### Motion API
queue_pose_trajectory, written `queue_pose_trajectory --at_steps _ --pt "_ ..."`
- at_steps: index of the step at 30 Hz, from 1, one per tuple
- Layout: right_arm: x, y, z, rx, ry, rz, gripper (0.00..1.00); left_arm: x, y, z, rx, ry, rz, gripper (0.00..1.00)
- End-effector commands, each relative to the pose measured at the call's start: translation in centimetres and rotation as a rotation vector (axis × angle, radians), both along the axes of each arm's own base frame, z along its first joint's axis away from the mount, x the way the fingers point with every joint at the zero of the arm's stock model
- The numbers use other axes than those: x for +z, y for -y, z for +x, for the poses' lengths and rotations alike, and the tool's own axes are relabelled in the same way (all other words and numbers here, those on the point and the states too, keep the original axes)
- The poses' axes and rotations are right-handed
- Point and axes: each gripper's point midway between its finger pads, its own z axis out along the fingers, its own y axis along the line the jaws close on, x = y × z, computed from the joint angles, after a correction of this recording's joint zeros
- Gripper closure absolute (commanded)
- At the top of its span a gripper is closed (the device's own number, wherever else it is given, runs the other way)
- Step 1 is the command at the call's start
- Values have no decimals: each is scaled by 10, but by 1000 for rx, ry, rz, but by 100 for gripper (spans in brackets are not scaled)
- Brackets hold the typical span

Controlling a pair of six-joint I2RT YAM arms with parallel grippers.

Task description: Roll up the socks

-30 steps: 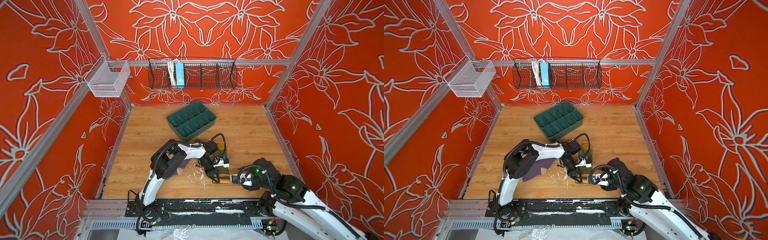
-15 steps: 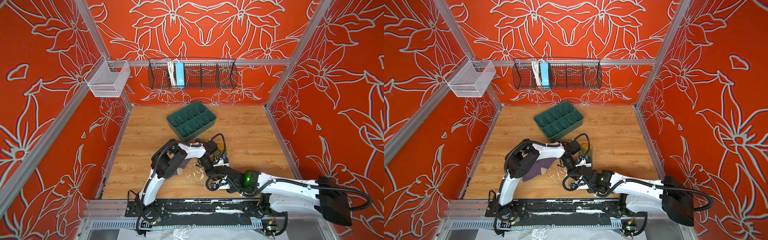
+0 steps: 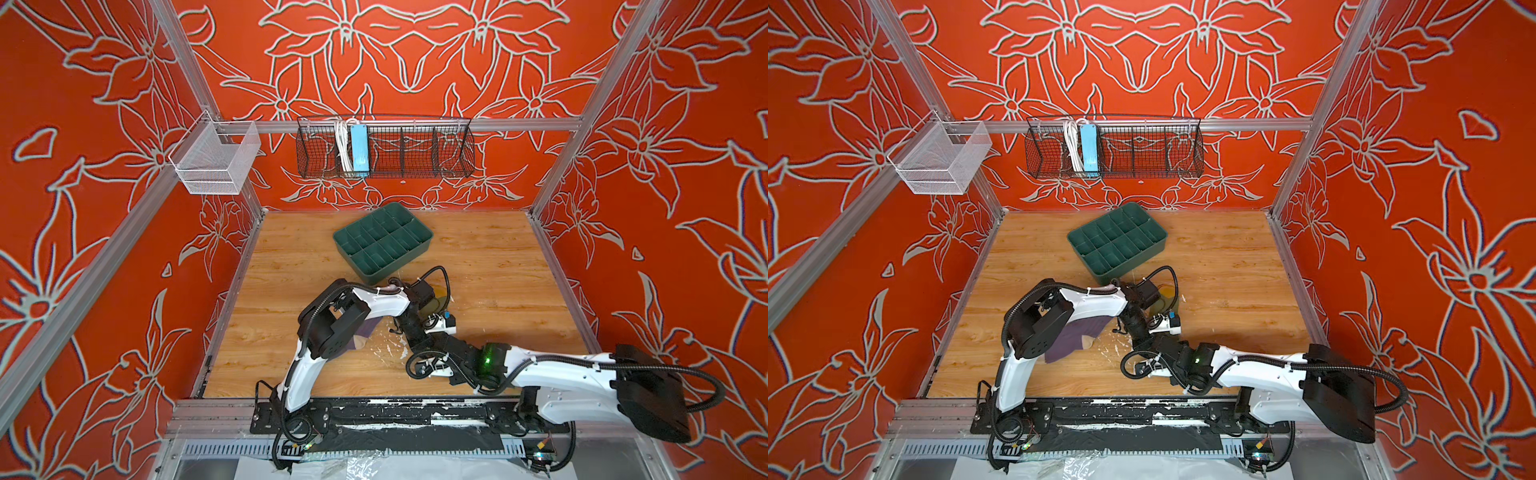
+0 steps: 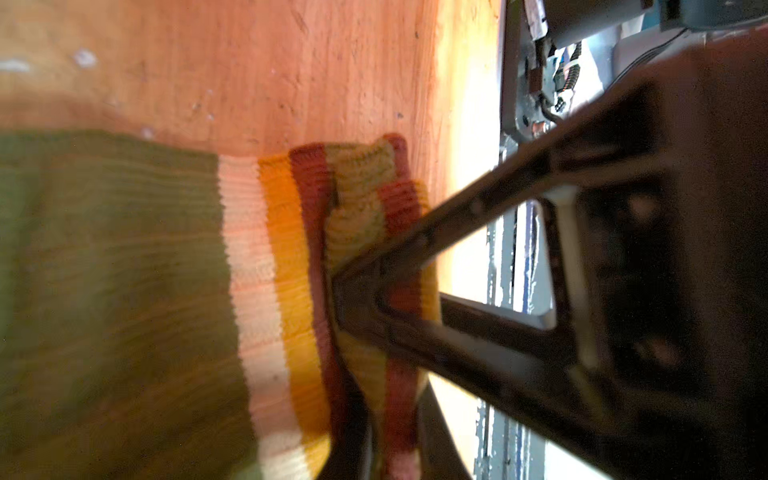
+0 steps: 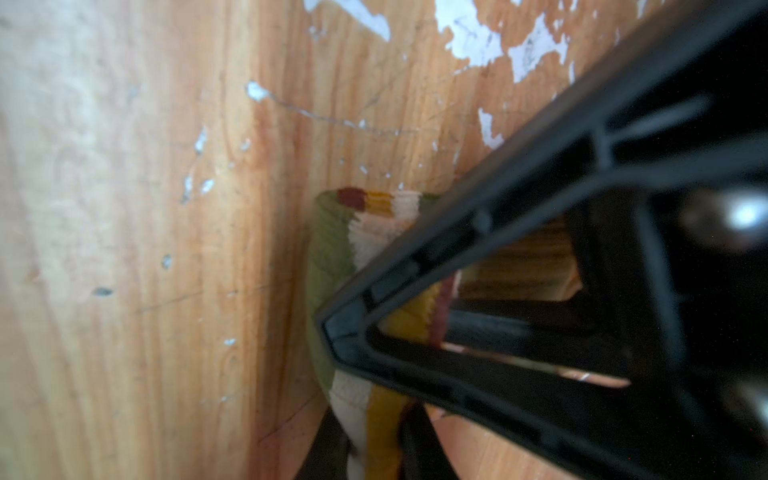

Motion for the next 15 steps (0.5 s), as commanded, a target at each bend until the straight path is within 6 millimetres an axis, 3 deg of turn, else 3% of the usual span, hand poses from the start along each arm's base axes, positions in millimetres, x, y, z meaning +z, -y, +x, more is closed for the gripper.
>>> queue_pose_trajectory --at_steps 1,6,7,11,15 --pt "-17 14 -19 24 -99 -63 97 -8 -19 8 16 137 83 68" --pt "-17 14 -36 52 -195 -64 100 43 -19 31 93 383 -19 46" --pt "-17 14 -40 61 -224 -59 100 58 -22 38 116 459 -39 1" --pt "-11 11 -51 55 -335 -38 100 106 -50 66 219 769 -36 3" --pt "-3 7 -60 20 -494 -29 100 162 -105 94 362 1152 28 3"
